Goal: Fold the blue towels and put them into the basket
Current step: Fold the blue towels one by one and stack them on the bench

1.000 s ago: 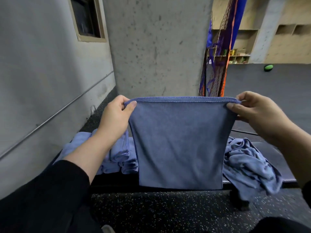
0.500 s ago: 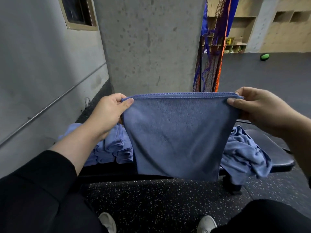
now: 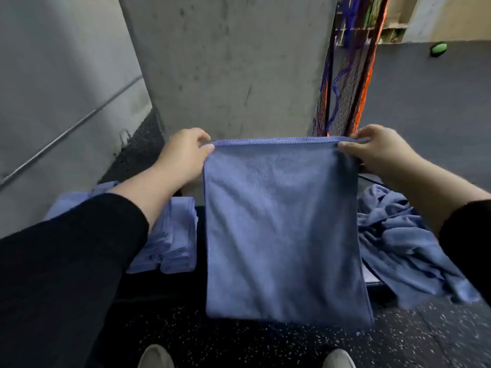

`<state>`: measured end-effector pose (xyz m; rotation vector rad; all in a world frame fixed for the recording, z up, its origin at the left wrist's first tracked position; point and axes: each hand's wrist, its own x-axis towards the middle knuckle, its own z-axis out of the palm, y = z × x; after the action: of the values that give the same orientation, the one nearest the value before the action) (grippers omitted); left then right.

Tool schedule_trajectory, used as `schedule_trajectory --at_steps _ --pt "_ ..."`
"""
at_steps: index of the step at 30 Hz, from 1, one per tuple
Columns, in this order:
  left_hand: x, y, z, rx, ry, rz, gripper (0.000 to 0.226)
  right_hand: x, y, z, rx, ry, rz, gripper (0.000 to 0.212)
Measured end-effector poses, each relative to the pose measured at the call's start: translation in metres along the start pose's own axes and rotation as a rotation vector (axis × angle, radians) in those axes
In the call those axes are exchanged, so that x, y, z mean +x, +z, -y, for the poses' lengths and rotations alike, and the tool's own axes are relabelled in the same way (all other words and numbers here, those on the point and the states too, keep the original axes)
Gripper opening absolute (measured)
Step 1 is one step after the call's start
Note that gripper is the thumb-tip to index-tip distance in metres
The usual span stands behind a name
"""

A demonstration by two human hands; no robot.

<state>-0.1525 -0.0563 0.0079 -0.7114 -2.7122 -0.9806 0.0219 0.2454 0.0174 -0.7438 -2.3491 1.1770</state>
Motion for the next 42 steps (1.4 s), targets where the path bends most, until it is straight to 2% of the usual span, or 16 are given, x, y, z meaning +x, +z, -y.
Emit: schedule_trajectory --at_steps 2,4,5,7,9,11,14,24,26,29,32,34,36,38,42 --pt "0.004 0.03 -0.001 0.156 0.059 0.017 0.036 0.01 0.031 -0.01 -0.335 -0.058 -0.054 0.052" --pt "-0.017 0.073 -0.002 0.14 0.168 0.103 0.037 -0.004 0.067 -0.026 -0.398 -0.187 -0.049 0.045" --pt "-0.035 0.097 0.0 0.122 0.216 0.166 0.037 -0.02 0.088 -0.037 -0.395 -0.244 -0.002 0.039" --pt "-0.078 0.14 0.011 0.178 0.257 0.34 0.038 -0.057 0.128 -0.066 -0.406 -0.263 0.199 0.037" --pt "-0.112 0.17 0.028 0.331 0.248 0.477 0.048 -0.084 0.156 -0.099 -0.492 -0.201 0.407 0.047" --pt "-0.128 0.186 0.042 0.424 0.237 0.532 0.057 -0.096 0.169 -0.125 -0.648 -0.167 0.483 0.061" --pt "-0.124 0.193 0.046 0.401 0.214 0.539 0.061 -0.09 0.168 -0.139 -0.742 -0.196 0.476 0.069" --pt "-0.083 0.204 0.053 0.388 0.172 0.534 0.061 -0.03 0.176 -0.141 -0.754 -0.241 0.542 0.068" --pt "-0.076 0.204 0.054 0.394 0.173 0.562 0.061 -0.024 0.175 -0.142 -0.699 -0.247 0.55 0.066" --pt "-0.078 0.201 0.054 0.39 0.176 0.548 0.062 -0.025 0.169 -0.14 -0.472 -0.252 0.487 0.058" --pt "-0.099 0.19 0.049 0.341 0.281 0.52 0.062 -0.042 0.153 -0.138 -0.412 -0.497 0.365 0.041" --pt "-0.12 0.181 0.048 0.324 0.393 0.563 0.063 -0.061 0.145 -0.14 -0.436 -0.657 0.411 0.039" --pt "-0.142 0.171 0.053 0.338 0.467 0.632 0.066 -0.079 0.138 -0.147 -0.473 -0.73 0.51 0.041" --pt "-0.16 0.161 0.063 0.391 0.513 0.688 0.07 -0.097 0.129 -0.158 -0.533 -0.759 0.564 0.048" --pt "-0.177 0.14 0.08 0.464 0.52 0.702 0.079 -0.112 0.105 -0.174 -0.681 -0.745 0.652 0.067"
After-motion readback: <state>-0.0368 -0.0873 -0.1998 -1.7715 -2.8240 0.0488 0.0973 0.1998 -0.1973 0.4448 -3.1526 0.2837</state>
